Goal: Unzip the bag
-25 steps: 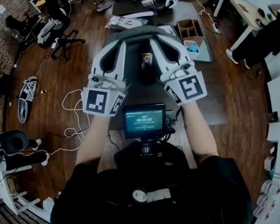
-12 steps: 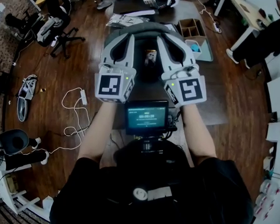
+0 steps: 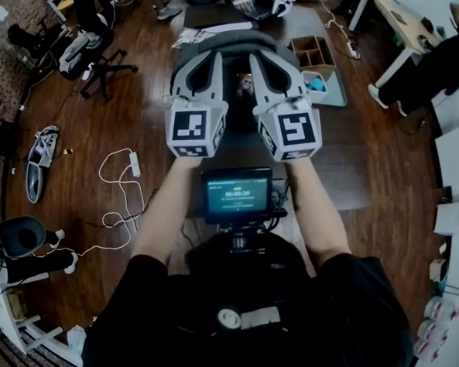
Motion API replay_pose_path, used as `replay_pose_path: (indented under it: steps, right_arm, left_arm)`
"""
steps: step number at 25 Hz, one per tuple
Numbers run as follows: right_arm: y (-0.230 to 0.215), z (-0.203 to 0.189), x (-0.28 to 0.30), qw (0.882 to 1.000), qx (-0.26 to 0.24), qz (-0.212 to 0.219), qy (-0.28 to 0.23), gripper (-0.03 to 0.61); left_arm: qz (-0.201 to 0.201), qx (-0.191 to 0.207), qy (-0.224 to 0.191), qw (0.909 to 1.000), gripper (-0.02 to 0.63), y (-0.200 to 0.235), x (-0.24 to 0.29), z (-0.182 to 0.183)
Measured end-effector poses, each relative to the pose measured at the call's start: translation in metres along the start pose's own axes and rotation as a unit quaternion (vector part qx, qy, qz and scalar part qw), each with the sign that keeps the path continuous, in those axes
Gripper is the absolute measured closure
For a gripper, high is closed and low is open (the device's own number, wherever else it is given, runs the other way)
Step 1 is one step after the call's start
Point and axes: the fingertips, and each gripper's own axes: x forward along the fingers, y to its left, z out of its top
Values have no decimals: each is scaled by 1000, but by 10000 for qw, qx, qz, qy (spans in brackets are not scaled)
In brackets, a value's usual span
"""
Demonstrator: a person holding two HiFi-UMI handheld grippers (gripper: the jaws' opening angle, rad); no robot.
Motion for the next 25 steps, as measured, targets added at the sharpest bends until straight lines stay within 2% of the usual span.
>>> replay_pose_path:
  steps: [16,25]
  right_arm:
    - [-1,4,-3,9998,23,85,-168,561]
    - [0,-1,2,9999,-9,110,-96,561]
  left_arm:
    - [-16,-147,-29,9999,613,-1,0,1]
    - [50,-147,-20,9999,612,6,2,-1]
